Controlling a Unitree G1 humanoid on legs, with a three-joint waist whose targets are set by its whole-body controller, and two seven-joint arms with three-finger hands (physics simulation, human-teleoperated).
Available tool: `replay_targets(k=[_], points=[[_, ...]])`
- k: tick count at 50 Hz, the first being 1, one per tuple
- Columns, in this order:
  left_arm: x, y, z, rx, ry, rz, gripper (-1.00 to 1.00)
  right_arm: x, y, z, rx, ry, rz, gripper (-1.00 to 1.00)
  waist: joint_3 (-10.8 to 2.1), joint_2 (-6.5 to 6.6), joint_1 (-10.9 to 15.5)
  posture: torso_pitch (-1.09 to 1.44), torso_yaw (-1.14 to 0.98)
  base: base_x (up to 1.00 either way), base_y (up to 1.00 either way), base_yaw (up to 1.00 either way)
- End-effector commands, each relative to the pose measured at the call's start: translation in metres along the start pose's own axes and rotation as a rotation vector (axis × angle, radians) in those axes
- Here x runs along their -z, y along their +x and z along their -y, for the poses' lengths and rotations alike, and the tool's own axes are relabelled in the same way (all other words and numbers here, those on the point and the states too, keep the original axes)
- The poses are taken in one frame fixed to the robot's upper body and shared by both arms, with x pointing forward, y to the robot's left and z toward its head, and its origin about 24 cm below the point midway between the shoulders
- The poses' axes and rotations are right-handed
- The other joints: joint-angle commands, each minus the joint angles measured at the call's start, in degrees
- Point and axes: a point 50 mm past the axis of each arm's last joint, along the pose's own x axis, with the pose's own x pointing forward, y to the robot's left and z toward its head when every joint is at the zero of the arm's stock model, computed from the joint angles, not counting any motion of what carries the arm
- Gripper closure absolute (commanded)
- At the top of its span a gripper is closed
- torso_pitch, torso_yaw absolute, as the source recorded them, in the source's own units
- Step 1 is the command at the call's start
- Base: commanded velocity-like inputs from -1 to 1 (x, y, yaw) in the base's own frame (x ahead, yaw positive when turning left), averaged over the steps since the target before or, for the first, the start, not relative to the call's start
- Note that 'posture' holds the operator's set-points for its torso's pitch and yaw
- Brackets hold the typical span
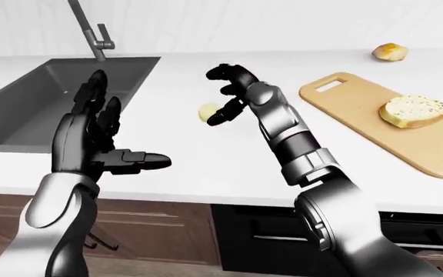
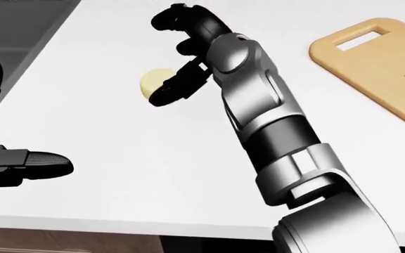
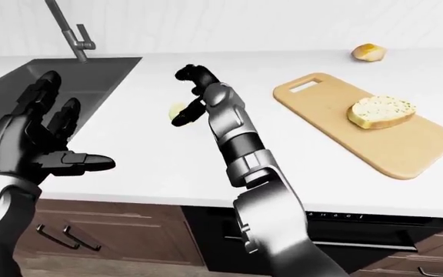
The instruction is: Pick up the wedge of cheese and place it on the slice of bread to prepare a simple cheese on bread dish.
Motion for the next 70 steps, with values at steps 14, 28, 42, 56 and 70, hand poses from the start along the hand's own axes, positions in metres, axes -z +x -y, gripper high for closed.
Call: replay_targets(k=[14,28,42,56,70], points=[[-0.014,-0.003,-0.001,-0.003,0.013,0.084,-1.00,-0.016,-0.001,-0.006,0.020,-0.081,0.081,-0.31,-1.59,0.43,-0.05,0.00,0.00,0.00,0.00,0.00],[-0.014,-0.004,-0.001,0.000,0.011,0.085,-1.00,-0.016,0.000,-0.011,0.019,-0.112,0.084,0.82,-1.73,0.55,-0.06,0.00,0.00,0.00,0.00,0.00],[-0.014,-0.004,0.001,0.003,0.013,0.083,-1.00,-0.041,-0.017,0.015,0.077,-0.155,0.151,1.00,-1.49,0.27,0.04,0.00,0.00,0.00,0.00,0.00],[-0.017,-0.004,0.001,0.002,0.014,0.088,-1.00,-0.050,-0.027,0.039,0.120,-0.091,0.178,1.00,-1.40,0.11,0.04,0.00,0.00,0.00,0.00,0.00],[-0.019,-0.006,0.000,0.000,0.015,0.093,-1.00,-0.050,-0.030,0.042,0.128,-0.065,0.175,1.00,-3.43,0.33,0.00,0.00,0.00,-0.09,0.00,0.00]])
